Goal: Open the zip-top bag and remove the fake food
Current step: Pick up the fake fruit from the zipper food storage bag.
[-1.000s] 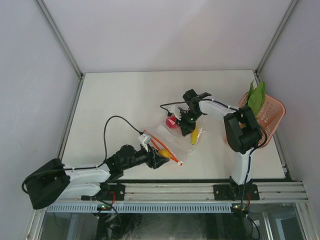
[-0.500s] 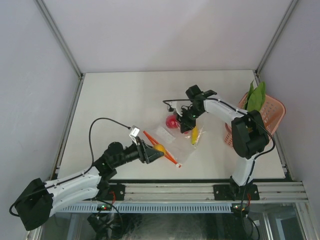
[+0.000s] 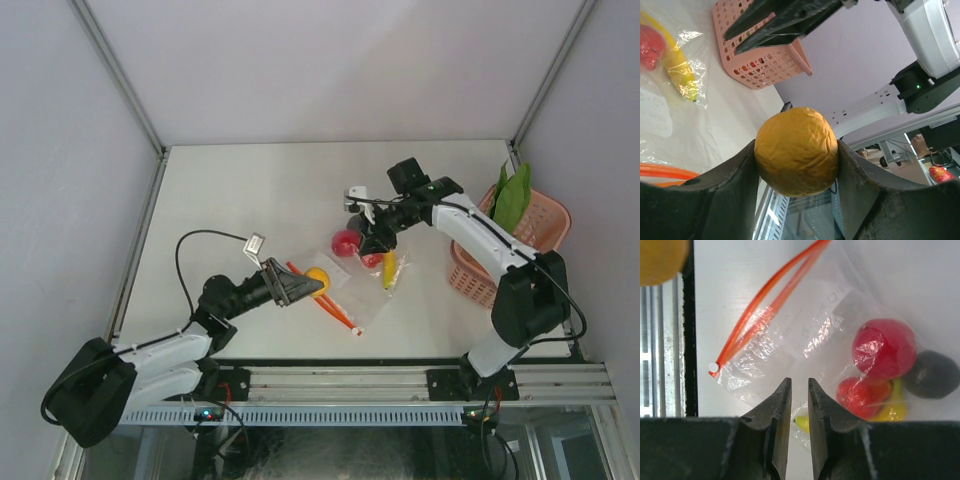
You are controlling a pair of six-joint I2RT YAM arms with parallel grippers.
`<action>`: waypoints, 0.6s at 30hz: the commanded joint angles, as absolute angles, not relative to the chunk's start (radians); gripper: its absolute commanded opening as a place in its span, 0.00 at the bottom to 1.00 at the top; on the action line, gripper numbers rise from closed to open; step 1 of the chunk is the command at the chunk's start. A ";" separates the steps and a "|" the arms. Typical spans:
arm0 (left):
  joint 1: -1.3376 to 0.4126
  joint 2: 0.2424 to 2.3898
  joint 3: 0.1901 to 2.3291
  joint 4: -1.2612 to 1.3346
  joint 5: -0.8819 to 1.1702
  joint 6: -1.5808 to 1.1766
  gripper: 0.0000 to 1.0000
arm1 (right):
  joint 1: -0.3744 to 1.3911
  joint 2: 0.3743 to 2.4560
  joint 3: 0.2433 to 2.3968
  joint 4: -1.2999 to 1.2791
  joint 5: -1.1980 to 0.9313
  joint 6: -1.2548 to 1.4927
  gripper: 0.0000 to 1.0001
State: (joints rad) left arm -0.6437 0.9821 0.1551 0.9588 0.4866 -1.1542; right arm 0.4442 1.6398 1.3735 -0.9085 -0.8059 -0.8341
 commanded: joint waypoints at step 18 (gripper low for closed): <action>-0.618 1.209 0.226 1.322 0.571 -1.352 0.04 | 0.424 1.367 1.235 -0.738 -1.235 -0.831 0.56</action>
